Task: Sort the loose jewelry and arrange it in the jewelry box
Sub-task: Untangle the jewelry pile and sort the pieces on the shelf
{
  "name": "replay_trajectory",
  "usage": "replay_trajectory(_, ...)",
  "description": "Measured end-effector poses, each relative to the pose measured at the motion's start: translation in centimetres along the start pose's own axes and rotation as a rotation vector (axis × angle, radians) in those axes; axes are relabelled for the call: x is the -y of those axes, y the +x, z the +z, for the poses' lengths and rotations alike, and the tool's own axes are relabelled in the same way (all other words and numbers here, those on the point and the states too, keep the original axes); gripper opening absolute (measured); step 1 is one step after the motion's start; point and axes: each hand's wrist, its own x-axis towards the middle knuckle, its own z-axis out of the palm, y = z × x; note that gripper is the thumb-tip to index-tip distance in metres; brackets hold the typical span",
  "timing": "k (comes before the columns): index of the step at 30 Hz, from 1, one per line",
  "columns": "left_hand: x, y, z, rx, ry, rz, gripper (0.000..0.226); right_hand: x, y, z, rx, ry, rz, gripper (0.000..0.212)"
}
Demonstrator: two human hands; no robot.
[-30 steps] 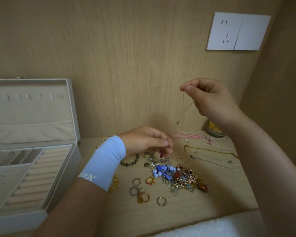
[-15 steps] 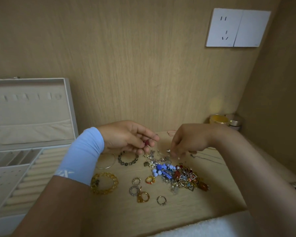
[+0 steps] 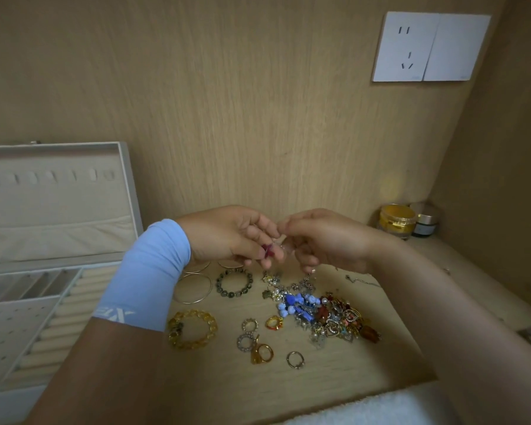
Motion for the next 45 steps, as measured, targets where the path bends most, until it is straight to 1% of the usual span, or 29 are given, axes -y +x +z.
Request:
replay_trajectory(2, 0.0, -0.1, -0.2, -0.079, 0.051, -0.002, 0.031, -0.1, 0.0, -0.3, -0.004, -0.115, 0.036, 0.02)
replay_trajectory(5, -0.1, -0.1, -0.3, -0.144, 0.068, 0.004, 0.029, 0.0, -0.2, -0.4, -0.074, -0.238, 0.036, 0.015)
replay_trajectory(10, -0.1, 0.3, 0.1, -0.199, 0.054, 0.03, 0.029, 0.1, -0.2, -0.7, -0.184, -0.278, -0.021, 0.008)
replay_trajectory(12, 0.0, 0.5, 0.1, -0.245, 0.038, 0.035, 0.032, 0.2, -0.3, -0.8, -0.21, -0.273, -0.044, 0.006)
replay_trajectory(17, -0.2, 0.4, 0.0, -0.31, 0.029, 0.059, 0.039, 0.4, -0.3, -0.4, -0.267, -0.194, -0.089, 0.012)
replay_trajectory(22, 0.0, 0.2, -0.4, -0.384, -0.001, 0.07, 0.032, 0.4, 0.0, 0.0, -0.39, -0.1, -0.198, 0.008)
replay_trajectory(25, 0.2, 0.3, -0.5, -0.393, -0.005, 0.069, 0.026, 0.4, 0.1, 0.0, -0.438, -0.056, -0.251, 0.009)
replay_trajectory(28, 0.5, 0.6, -0.6, -0.385, -0.008, 0.094, 0.024, 0.4, 0.2, 0.2, -0.411, -0.038, -0.275, 0.01)
replay_trajectory(31, 0.8, 0.9, -0.3, -0.369, -0.034, 0.111, 0.023, 0.7, 0.0, 0.7, -0.389, -0.024, -0.322, 0.015)
replay_trajectory(34, 0.9, 1.1, 0.5, -0.343, -0.158, 0.118, 0.022, 0.7, -0.2, 0.7, -0.411, -0.027, -0.359, 0.019)
replay_trajectory(36, 1.0, 1.4, 1.1, -0.318, -0.301, 0.122, 0.022, 0.6, 0.0, 0.5, -0.436, -0.061, -0.36, 0.018)
replay_trajectory(38, 1.2, 1.7, 1.4, -0.32, -0.39, 0.121, 0.021, 0.4, 0.2, 0.3, -0.447, -0.057, -0.355, 0.017)
replay_trajectory(41, 1.5, 2.0, 1.6, -0.348, -0.402, 0.121, 0.026, 0.3, 0.4, 0.0, -0.462, -0.049, -0.37, 0.014)
replay_trajectory(43, 1.5, 2.0, 1.6, -0.333, -0.402, 0.126, 0.033, 0.2, 0.4, -0.2, -0.48, -0.078, -0.4, 0.016)
replay_trajectory(45, 1.4, 1.9, 1.5, -0.295, -0.456, 0.137, 0.037, 0.2, 0.4, -0.3, -0.494, -0.092, -0.423, 0.016)
